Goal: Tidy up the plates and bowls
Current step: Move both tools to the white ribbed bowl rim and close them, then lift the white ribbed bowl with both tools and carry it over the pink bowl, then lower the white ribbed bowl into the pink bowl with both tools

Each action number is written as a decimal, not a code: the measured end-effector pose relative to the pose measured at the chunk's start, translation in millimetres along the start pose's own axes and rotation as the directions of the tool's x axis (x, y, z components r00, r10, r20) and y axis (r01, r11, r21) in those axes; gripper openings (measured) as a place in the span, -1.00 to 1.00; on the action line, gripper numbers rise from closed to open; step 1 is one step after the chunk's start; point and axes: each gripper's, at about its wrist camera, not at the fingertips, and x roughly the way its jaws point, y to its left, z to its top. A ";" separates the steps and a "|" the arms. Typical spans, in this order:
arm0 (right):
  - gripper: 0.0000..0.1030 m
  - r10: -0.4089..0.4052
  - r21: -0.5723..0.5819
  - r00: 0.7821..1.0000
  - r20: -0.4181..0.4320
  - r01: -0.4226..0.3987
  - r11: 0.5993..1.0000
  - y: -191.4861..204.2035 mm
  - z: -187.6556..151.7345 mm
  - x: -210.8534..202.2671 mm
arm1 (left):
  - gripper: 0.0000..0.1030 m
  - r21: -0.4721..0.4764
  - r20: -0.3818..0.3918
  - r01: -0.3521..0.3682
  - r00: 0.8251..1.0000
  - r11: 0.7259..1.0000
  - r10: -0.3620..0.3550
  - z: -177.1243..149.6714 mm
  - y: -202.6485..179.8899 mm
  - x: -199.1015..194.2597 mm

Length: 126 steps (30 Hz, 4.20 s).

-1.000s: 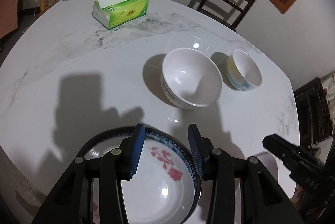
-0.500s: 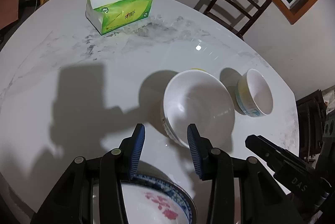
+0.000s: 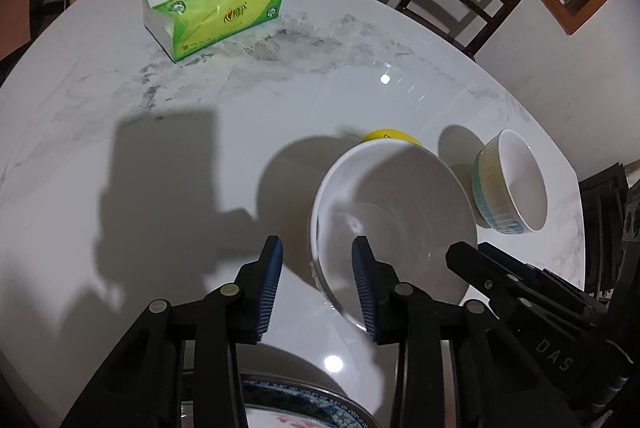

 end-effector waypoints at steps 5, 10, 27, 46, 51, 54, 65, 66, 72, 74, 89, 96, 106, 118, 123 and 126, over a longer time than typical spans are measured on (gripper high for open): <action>-0.56 0.008 0.008 1.000 -0.016 -0.008 1.000 -1.4 2.1 7.8 | -0.65 0.002 -0.023 0.003 1.000 1.000 -0.003 1.7 -0.1 10.9; -0.75 0.028 0.008 0.999 -0.018 -0.028 1.000 -0.7 2.9 8.6 | -0.74 -0.007 -0.032 0.006 0.999 1.000 -0.006 0.9 0.7 15.8; -0.76 0.011 0.036 0.999 0.052 -0.013 0.999 -18.0 -14.2 -46.9 | -0.75 0.065 -0.018 0.029 0.999 0.997 -0.028 -14.1 -36.5 -15.6; -0.76 -0.033 0.109 0.991 0.130 0.019 0.994 -55.1 -107.5 -154.8 | -0.76 0.210 -0.010 0.085 0.996 0.974 -0.085 -92.3 -106.0 -87.5; -0.76 -0.036 0.140 0.992 0.118 0.019 0.990 -67.2 -142.9 -165.1 | -0.76 0.244 -0.034 0.096 0.995 0.965 -0.091 -123.2 -114.4 -94.6; -0.76 -0.037 0.155 0.993 0.110 0.020 0.988 -72.9 -160.4 -165.4 | -0.76 0.260 -0.049 0.100 0.995 0.960 -0.091 -139.8 -117.8 -93.7; -0.76 -0.029 0.199 0.998 0.048 0.019 0.980 -86.9 -193.5 -144.4 | -0.76 0.292 -0.112 0.076 0.993 0.953 -0.045 -174.9 -120.9 -73.3; -0.76 -0.029 0.199 0.999 0.045 0.020 0.980 -87.1 -194.3 -142.8 | -0.76 0.293 -0.114 0.073 0.993 0.953 -0.041 -175.6 -120.8 -71.9; -0.76 -0.034 0.195 0.999 0.025 0.029 0.980 -88.5 -194.6 -135.0 | -0.76 0.307 -0.120 0.049 0.993 0.951 -0.012 -178.1 -122.9 -63.6; -0.76 -0.039 0.193 0.999 0.020 0.034 0.981 -89.2 -194.8 -132.7 | -0.76 0.307 -0.127 0.042 0.992 0.951 -0.003 -178.9 -123.1 -60.2; -0.76 -0.050 0.188 0.999 0.001 0.049 0.981 -88.1 -195.0 -123.6 | -0.72 0.367 -0.098 -0.019 0.993 0.930 0.059 -184.1 -135.9 -56.3; -0.75 -0.045 0.190 0.999 0.001 0.044 0.981 -88.5 -196.0 -122.8 | -0.61 0.398 -0.078 -0.052 0.993 0.916 0.090 -186.8 -141.8 -55.4; -0.73 -0.037 0.195 0.999 -0.003 0.037 0.980 -89.3 -195.9 -122.7 | -0.54 0.416 -0.066 -0.077 0.991 0.906 0.114 -187.8 -146.0 -53.8; -0.71 -0.038 0.197 0.999 0.000 0.037 0.980 -87.7 -196.5 -121.4 | -0.30 0.429 -0.057 -0.084 0.991 0.899 0.119 -187.6 -149.9 -53.7; -0.71 -0.035 0.199 0.999 -0.002 0.035 0.979 -88.7 -197.5 -121.3 | -0.28 0.434 -0.051 -0.085 0.992 0.897 0.119 -187.6 -150.5 -53.5; -0.71 -0.040 0.192 0.999 -0.004 0.040 0.981 -87.8 -197.5 -121.7 | -0.28 0.435 -0.048 -0.083 0.992 0.897 0.115 -187.9 -150.6 -52.9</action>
